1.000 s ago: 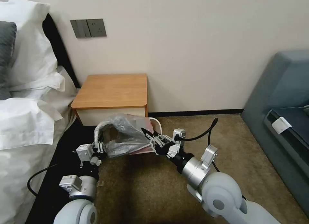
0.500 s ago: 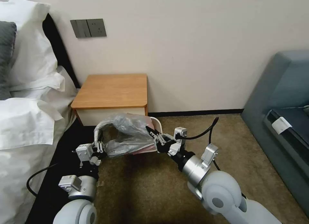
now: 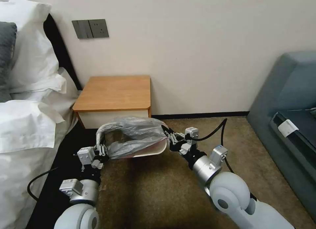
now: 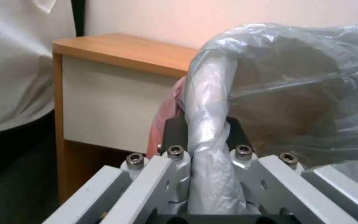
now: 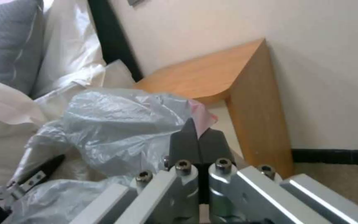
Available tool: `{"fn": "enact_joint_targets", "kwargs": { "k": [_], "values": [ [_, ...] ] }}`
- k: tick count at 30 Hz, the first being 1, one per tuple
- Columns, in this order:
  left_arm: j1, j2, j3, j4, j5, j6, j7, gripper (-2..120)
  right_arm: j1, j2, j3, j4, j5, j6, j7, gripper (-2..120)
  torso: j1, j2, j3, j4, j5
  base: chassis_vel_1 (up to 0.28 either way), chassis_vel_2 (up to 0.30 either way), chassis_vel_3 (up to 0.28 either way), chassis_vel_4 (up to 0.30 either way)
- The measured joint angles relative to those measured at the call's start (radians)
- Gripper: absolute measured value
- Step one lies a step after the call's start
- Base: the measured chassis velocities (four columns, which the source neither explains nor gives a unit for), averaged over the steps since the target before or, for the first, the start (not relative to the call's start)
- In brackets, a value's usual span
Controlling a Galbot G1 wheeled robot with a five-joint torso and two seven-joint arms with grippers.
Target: Pick up the garbage bag from the table and place it over the trash can.
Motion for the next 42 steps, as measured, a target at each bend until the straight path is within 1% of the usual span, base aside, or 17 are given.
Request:
{"fn": "enact_joint_targets", "kwargs": {
  "k": [9,12,16,21,29,31,32,36,37,42],
  "values": [
    [-0.001,-0.002,-0.001,-0.005,-0.036,0.012,-0.009,7,-0.029,-0.018,0.020,0.008,-0.006,-0.006,0.000,0,0.000,0.000,0.000,0.0000,0.0000,0.000,0.000,0.000,0.000],
    [-0.004,-0.004,0.001,-0.022,-0.083,0.037,-0.030,7,-0.047,-0.031,0.020,0.016,-0.015,-0.008,0.001,0,0.000,0.000,0.000,0.0000,0.0000,0.000,0.000,0.000,0.000],
    [-0.007,-0.005,0.002,-0.037,-0.121,0.062,-0.052,7,-0.060,-0.040,0.018,0.019,-0.025,-0.008,0.001,0,0.000,0.000,0.000,0.0000,0.0000,0.000,0.000,0.000,0.000],
    [-0.011,-0.006,0.002,-0.044,-0.141,0.080,-0.072,7,-0.071,-0.042,0.008,0.020,-0.036,-0.009,0.000,0,0.000,0.000,0.000,0.0000,-0.0001,0.000,0.000,0.000,0.000],
    [-0.013,-0.009,0.003,-0.063,-0.198,0.130,-0.107,7,-0.083,-0.046,-0.004,0.017,-0.067,-0.007,-0.012,0,0.000,0.000,0.000,0.0000,0.0000,0.000,0.000,0.000,0.000],
    [-0.015,-0.009,0.005,-0.071,-0.222,0.150,-0.121,7,-0.085,-0.047,-0.005,0.014,-0.088,-0.002,-0.021,0,0.000,0.000,0.000,0.0000,0.0000,0.000,0.000,0.000,0.000],
    [-0.017,-0.009,0.006,-0.079,-0.241,0.169,-0.134,7,-0.089,-0.049,-0.006,0.003,-0.129,0.013,-0.036,0,0.000,0.000,0.000,0.0000,-0.0001,0.000,0.000,0.000,0.000],
    [-0.019,-0.008,0.006,-0.091,-0.270,0.195,-0.151,7,-0.093,-0.051,-0.006,-0.013,-0.178,0.030,-0.054,0,0.000,0.000,0.000,0.0000,-0.0001,0.000,0.000,0.000,0.000],
    [-0.018,-0.005,0.006,-0.099,-0.291,0.214,-0.165,7,-0.093,-0.051,-0.006,-0.023,-0.198,0.036,-0.057,0,0.000,0.000,0.000,0.0000,0.0000,0.000,0.000,0.000,0.000],
    [-0.015,-0.003,0.006,-0.108,-0.312,0.232,-0.179,7,-0.089,-0.050,-0.004,-0.044,-0.239,0.049,-0.065,0,0.000,0.000,0.000,0.0000,-0.0001,0.000,0.000,0.000,0.000]
  ]
}}
